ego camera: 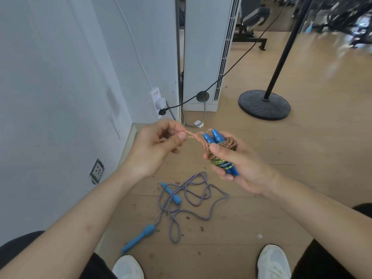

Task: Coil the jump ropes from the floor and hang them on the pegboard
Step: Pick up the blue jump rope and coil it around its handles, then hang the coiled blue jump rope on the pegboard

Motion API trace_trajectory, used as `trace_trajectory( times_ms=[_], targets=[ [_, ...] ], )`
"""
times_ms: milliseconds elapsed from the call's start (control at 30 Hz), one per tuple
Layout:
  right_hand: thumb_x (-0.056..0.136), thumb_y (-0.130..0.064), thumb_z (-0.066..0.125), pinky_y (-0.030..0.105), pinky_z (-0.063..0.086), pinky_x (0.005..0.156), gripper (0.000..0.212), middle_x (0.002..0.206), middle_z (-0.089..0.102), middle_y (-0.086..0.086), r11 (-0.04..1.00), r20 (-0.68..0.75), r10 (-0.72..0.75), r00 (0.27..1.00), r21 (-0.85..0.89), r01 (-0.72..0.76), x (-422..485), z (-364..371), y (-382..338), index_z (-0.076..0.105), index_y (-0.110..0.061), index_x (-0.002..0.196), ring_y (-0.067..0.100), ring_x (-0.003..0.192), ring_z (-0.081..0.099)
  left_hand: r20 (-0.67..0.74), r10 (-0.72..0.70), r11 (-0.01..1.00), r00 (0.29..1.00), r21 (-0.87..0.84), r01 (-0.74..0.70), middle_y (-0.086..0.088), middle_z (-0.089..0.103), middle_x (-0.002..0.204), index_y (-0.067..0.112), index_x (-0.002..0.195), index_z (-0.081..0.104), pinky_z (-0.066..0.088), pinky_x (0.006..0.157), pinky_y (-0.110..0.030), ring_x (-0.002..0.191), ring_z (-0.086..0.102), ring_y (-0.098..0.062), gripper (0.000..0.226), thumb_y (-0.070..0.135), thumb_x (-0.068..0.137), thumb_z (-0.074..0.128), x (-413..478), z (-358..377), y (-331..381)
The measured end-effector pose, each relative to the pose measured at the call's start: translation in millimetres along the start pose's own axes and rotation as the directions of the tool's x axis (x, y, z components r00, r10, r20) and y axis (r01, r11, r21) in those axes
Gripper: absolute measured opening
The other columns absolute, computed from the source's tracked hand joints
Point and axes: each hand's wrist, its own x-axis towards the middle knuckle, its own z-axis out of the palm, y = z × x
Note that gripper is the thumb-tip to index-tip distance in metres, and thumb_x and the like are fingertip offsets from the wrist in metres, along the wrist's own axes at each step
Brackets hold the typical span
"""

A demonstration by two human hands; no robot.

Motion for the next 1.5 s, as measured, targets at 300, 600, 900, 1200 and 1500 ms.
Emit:
trace_trajectory(
  times_ms=[300,600,900,1200,1500],
  targets=[
    [0.082,-0.026,0.071,0.026,0.032,0.043,0.026,0.090,0.066,0.009,0.986,-0.044,0.114,0.993,-0.113,-0.118,6,-1,6,0.062,-0.021,0.106,0.021,0.054,0.051,-0.108,-0.207,0.905,0.972,-0.399,0.149,-0.009,0.074,0.085,0.005,0.091,0.066,0.057,0.072,-0.025,0.077,0.069,-0.015,0.010,-0.001,0.095,0.058,1,4,4],
    [0.083,-0.030,0.075,0.033,0.052,0.095,0.051,0.130,0.065,-0.006,0.963,-0.069,0.139,0.988,-0.225,-0.151,7,-4,18,0.059,-0.035,0.131,0.007,0.114,0.064,-0.058,-0.146,0.961,0.988,-0.244,0.128,-0.013,0.068,0.079,0.007,0.093,0.067,0.059,0.077,-0.029,0.077,0.067,-0.020,0.008,0.002,0.095,0.061,-1,7,8],
    [0.091,-0.012,0.066,0.016,0.049,0.069,0.011,0.089,0.073,-0.002,0.975,-0.140,-0.088,0.986,-0.215,0.057,17,13,16,0.069,-0.010,0.101,0.004,0.079,0.066,0.005,-0.193,0.953,0.981,-0.235,0.189,-0.008,0.071,0.073,0.004,0.095,0.067,0.062,0.069,-0.029,0.070,0.069,-0.015,0.006,0.001,0.092,0.064,-3,16,8],
    [0.073,-0.016,0.067,0.027,0.049,0.079,0.007,0.077,0.069,0.002,0.947,-0.166,-0.012,0.986,-0.318,-0.042,27,13,21,0.073,-0.019,0.070,0.011,0.076,0.059,-0.172,-0.205,0.960,0.963,-0.226,0.164,-0.014,0.071,0.074,0.000,0.097,0.068,0.058,0.062,-0.025,0.064,0.070,-0.017,0.005,0.001,0.093,0.064,-1,15,3],
    [0.085,0.000,0.072,0.022,0.054,0.079,0.020,0.099,0.076,0.007,0.958,-0.209,-0.169,0.963,-0.264,0.111,34,14,9,0.074,-0.014,0.098,0.011,0.090,0.072,-0.191,-0.214,0.961,0.958,-0.216,0.172,-0.010,0.073,0.075,0.006,0.092,0.070,0.060,0.063,-0.027,0.064,0.071,-0.017,0.005,0.002,0.091,0.068,0,11,8]
  ],
)
